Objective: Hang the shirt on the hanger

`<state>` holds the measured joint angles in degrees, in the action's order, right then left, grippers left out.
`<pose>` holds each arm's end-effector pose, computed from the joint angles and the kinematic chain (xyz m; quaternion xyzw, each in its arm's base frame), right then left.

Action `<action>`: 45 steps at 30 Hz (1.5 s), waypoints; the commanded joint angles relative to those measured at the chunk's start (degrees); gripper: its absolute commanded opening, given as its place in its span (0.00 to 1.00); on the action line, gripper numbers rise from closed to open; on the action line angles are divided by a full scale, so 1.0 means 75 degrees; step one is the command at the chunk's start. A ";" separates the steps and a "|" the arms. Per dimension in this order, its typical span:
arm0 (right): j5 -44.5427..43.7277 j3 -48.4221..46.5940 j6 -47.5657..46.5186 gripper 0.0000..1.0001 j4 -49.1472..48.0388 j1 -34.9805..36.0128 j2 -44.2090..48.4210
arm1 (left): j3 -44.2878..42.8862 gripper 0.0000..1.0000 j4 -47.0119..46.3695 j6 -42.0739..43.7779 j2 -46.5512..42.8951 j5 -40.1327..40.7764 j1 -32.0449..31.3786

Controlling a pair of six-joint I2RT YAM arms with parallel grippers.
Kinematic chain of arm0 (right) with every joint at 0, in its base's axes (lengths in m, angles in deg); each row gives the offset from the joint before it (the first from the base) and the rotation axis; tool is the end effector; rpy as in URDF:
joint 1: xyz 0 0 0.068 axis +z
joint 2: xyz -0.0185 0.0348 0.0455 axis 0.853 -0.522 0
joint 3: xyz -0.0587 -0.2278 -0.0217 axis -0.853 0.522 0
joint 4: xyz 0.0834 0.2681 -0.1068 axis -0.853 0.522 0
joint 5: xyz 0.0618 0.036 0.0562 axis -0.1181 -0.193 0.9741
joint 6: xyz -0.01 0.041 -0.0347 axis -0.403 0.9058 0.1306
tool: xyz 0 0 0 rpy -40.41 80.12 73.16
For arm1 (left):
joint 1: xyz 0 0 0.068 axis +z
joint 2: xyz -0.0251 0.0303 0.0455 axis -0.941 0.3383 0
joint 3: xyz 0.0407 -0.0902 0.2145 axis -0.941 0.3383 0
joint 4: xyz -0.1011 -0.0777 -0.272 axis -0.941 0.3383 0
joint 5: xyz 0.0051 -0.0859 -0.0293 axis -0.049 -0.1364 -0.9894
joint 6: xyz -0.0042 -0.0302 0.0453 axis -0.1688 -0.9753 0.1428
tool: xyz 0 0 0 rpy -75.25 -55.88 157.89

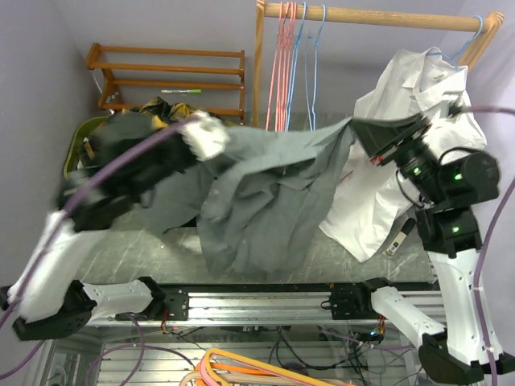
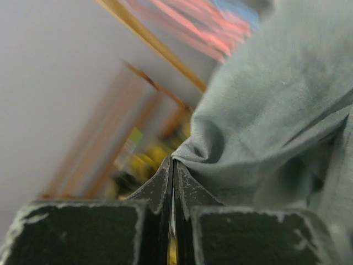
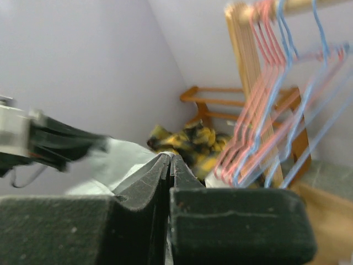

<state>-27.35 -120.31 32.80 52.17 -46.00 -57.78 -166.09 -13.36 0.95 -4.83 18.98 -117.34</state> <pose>0.1914 0.0598 0.5268 -0.0800 0.5630 0.4589 0.6827 0.1335 -0.1352 0.5651 0.4413 0.5832 -0.0101 0.6819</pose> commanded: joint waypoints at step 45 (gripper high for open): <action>-0.1541 0.4631 -0.0090 0.97 -0.1363 -0.1186 0.1334 | 0.5140 1.00 -0.0107 -0.0642 0.0435 -0.2967 0.2075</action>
<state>-33.73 -77.71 34.42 36.69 -55.05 -48.84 -130.53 -17.78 -2.16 -0.50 -3.40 -101.58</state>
